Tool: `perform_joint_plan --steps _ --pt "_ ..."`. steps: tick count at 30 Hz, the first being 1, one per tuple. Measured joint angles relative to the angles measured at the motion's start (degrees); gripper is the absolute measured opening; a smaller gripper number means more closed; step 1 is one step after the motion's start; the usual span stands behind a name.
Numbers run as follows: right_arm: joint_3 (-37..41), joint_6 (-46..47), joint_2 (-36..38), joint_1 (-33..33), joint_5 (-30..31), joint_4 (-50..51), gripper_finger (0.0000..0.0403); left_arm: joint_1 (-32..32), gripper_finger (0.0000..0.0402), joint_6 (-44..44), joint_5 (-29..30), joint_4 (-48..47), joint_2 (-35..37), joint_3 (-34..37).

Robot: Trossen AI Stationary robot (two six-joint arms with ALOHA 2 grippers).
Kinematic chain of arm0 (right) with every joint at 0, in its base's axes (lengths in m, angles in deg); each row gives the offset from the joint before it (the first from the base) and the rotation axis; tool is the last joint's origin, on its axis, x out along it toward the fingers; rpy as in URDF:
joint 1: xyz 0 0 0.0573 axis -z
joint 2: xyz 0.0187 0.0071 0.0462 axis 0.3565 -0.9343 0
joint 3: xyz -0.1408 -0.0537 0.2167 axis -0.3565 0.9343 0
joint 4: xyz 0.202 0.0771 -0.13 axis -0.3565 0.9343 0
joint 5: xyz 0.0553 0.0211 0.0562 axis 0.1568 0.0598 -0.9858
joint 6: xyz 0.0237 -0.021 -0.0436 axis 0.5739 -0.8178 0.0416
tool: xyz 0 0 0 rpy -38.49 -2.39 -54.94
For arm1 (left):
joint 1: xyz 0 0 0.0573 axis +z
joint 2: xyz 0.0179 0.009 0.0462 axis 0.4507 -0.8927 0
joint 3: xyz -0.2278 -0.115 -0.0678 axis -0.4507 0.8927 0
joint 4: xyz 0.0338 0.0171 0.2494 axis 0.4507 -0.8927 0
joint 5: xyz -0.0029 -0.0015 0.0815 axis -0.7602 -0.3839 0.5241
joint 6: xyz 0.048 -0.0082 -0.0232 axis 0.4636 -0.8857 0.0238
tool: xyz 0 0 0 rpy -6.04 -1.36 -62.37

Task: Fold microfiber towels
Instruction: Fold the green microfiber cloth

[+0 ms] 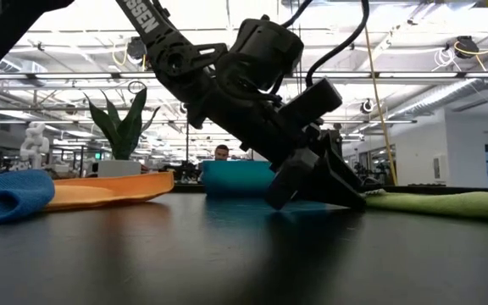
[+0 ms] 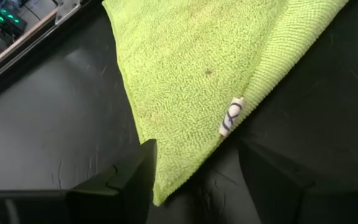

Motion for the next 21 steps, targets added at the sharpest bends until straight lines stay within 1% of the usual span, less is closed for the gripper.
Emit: perform_joint_plan --steps 4,8,16,21 --pt "0.02 -0.52 0.00 -0.02 1.03 0.02 0.0130 0.53 0.0184 -1.19 -1.80 0.00 -0.54 0.04" --pt "0.02 -2.37 -0.02 0.03 1.69 0.02 0.0130 0.69 0.0157 -2.69 -3.32 -0.01 -0.59 0.07" --pt "0.04 -3.63 -0.02 0.05 3.08 0.04 0.0130 0.65 0.0133 -4.53 -3.87 0.13 -0.59 0.11" --pt "0.07 -4.23 -0.02 0.05 3.20 0.04 0.0130 0.62 0.0132 -5.42 -3.95 0.63 -0.60 0.15"
